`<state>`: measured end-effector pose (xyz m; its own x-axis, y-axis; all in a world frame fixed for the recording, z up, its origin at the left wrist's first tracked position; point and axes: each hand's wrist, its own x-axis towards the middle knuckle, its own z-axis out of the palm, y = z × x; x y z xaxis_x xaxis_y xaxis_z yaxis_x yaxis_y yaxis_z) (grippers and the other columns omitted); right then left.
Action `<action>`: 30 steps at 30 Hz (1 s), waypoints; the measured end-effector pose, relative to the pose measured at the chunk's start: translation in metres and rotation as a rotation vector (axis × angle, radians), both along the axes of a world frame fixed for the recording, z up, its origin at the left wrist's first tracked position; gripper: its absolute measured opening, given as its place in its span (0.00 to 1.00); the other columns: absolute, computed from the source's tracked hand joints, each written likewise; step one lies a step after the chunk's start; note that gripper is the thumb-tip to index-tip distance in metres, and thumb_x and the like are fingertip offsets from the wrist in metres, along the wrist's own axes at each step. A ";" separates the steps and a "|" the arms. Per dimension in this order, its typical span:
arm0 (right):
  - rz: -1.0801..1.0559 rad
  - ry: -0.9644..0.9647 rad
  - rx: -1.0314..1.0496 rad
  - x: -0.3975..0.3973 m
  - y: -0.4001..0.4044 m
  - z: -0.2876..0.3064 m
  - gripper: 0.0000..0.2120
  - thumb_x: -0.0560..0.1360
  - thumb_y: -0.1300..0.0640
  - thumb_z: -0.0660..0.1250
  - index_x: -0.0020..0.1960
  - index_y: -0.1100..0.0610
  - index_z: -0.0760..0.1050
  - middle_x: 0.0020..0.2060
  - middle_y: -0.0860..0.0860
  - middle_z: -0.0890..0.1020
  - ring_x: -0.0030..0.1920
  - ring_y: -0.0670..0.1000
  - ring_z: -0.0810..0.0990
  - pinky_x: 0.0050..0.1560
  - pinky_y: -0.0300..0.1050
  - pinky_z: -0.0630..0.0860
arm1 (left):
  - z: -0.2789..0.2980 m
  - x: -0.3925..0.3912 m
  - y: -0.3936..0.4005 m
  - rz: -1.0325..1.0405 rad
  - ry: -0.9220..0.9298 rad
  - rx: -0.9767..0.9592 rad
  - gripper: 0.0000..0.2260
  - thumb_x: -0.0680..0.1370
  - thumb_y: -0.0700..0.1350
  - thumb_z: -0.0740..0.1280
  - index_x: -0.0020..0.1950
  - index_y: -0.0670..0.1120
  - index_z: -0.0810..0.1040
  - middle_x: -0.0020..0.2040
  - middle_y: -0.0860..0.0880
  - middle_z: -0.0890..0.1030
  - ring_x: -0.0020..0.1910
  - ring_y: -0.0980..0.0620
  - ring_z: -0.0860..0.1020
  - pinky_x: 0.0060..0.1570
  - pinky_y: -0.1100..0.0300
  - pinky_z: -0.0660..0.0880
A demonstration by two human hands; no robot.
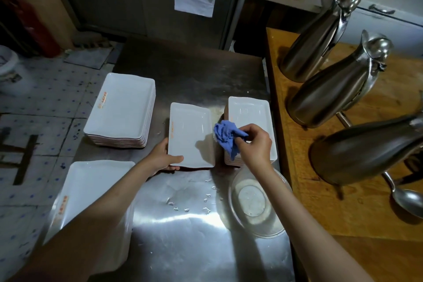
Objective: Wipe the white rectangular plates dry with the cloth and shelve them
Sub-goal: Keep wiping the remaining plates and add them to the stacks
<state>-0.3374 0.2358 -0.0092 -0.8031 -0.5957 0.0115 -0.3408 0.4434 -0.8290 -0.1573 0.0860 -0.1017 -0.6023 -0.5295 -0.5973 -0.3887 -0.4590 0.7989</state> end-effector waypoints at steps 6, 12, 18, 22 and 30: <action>-0.027 0.001 0.005 -0.005 -0.002 -0.004 0.09 0.68 0.70 0.67 0.38 0.57 0.76 0.33 0.46 0.78 0.36 0.46 0.76 0.36 0.34 0.72 | -0.009 -0.003 -0.011 -0.003 -0.026 0.023 0.26 0.72 0.30 0.70 0.64 0.50 0.69 0.57 0.48 0.77 0.51 0.47 0.78 0.32 0.59 0.80; -0.054 -0.014 0.011 -0.005 0.000 -0.007 0.08 0.68 0.70 0.68 0.39 0.59 0.77 0.34 0.46 0.78 0.35 0.45 0.76 0.36 0.34 0.72 | -0.018 -0.007 -0.013 0.018 -0.129 -0.117 0.26 0.69 0.32 0.74 0.63 0.48 0.72 0.56 0.46 0.78 0.48 0.45 0.78 0.31 0.59 0.79; -0.072 -0.032 0.020 -0.003 0.001 -0.010 0.07 0.69 0.70 0.68 0.40 0.59 0.76 0.34 0.46 0.78 0.36 0.46 0.77 0.38 0.41 0.75 | -0.021 -0.008 -0.011 -0.043 -0.301 -0.582 0.29 0.61 0.42 0.81 0.59 0.45 0.76 0.50 0.51 0.81 0.47 0.50 0.78 0.46 0.59 0.72; -0.075 -0.029 0.029 -0.003 0.004 -0.013 0.07 0.69 0.70 0.68 0.40 0.59 0.76 0.34 0.45 0.78 0.37 0.48 0.78 0.39 0.42 0.76 | -0.024 -0.004 -0.010 -0.034 -0.355 -0.688 0.32 0.59 0.46 0.81 0.60 0.46 0.76 0.52 0.47 0.82 0.50 0.44 0.79 0.49 0.52 0.76; -0.100 -0.036 0.031 -0.006 0.012 -0.013 0.07 0.69 0.70 0.68 0.40 0.59 0.76 0.34 0.45 0.78 0.37 0.47 0.78 0.38 0.39 0.75 | -0.006 -0.005 0.003 -0.014 -0.473 -0.818 0.31 0.64 0.51 0.78 0.65 0.51 0.72 0.59 0.46 0.74 0.57 0.45 0.76 0.51 0.53 0.75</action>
